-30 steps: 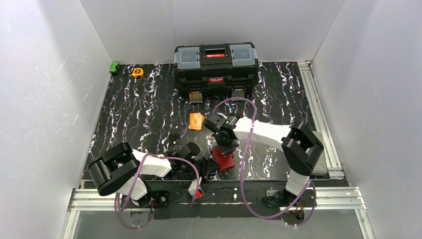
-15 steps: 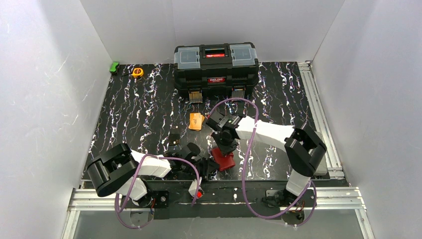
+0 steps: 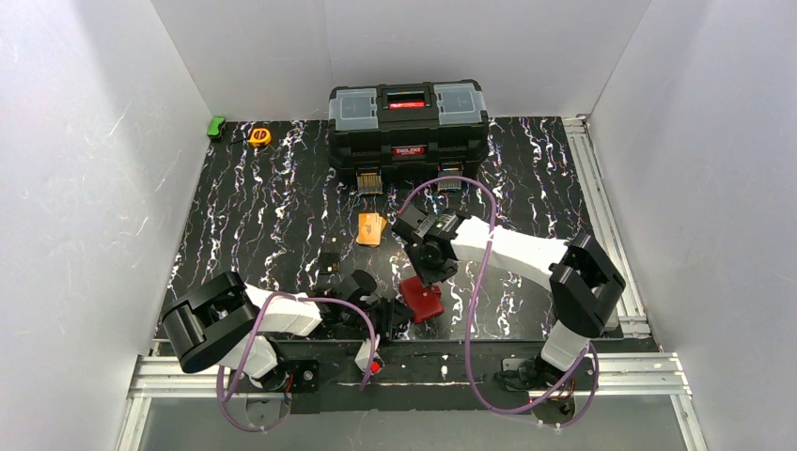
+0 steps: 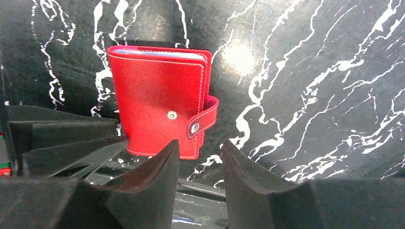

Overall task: Put the credit cards into the card holder
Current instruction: Close the card holder at the center of the board.

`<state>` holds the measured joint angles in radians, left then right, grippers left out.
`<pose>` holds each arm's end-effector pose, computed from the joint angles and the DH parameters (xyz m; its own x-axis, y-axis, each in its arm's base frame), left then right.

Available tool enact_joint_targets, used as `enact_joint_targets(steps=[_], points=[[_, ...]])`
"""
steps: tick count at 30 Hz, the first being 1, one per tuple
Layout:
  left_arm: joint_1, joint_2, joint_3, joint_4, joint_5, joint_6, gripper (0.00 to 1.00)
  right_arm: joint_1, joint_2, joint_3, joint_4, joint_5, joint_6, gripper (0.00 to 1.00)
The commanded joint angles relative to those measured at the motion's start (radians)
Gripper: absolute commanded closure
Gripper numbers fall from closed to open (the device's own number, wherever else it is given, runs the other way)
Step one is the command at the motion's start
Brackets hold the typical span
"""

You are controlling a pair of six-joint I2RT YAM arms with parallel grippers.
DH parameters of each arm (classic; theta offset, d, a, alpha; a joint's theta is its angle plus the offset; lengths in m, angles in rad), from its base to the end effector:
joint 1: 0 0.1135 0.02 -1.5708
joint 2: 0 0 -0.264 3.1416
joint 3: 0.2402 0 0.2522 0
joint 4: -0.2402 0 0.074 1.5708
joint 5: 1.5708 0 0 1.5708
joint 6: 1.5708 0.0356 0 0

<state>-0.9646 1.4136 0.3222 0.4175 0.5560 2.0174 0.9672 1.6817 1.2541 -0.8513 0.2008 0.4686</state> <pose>0.1135 -0.1967 0.1195 0.9951 -0.0907 0.0404 -0.0823 -0.5252 0.8470 0.1922 0.2663 0.2246 -0.8347 -0.4309 -0.3430 -0.4452 0.8945 -0.0405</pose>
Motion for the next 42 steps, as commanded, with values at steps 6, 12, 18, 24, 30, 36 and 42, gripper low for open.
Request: enact_joint_targets(steps=[6, 12, 18, 24, 30, 36, 42], points=[[-0.005, 0.005, -0.046, -0.154, -0.017, -0.048, 0.75, 0.014, 0.022, 0.048, -0.012, -0.004, -0.008, 0.56], [-0.005, 0.005, -0.045, -0.156, -0.018, -0.044, 0.75, 0.018, 0.043, 0.034, 0.016, -0.032, 0.008, 0.55], [-0.005, 0.004, -0.048, -0.156, -0.013, -0.041, 0.75, 0.019, 0.057, 0.039, 0.001, -0.001, 0.012, 0.63], [-0.005, 0.003, -0.049, -0.148, -0.017, -0.045, 0.75, 0.019, 0.063, 0.036, 0.009, -0.001, 0.015, 0.73], [-0.007, 0.003, -0.050, -0.146, -0.013, -0.041, 0.75, 0.019, 0.075, 0.042, -0.002, 0.003, 0.019, 0.71], [-0.010, 0.003, -0.055, -0.144, -0.013, -0.040, 0.75, 0.019, 0.073, 0.050, 0.000, 0.011, 0.025, 0.87], [-0.015, 0.004, -0.060, -0.143, -0.011, -0.036, 0.75, 0.019, 0.060, 0.055, 0.000, 0.012, 0.026, 0.93]])
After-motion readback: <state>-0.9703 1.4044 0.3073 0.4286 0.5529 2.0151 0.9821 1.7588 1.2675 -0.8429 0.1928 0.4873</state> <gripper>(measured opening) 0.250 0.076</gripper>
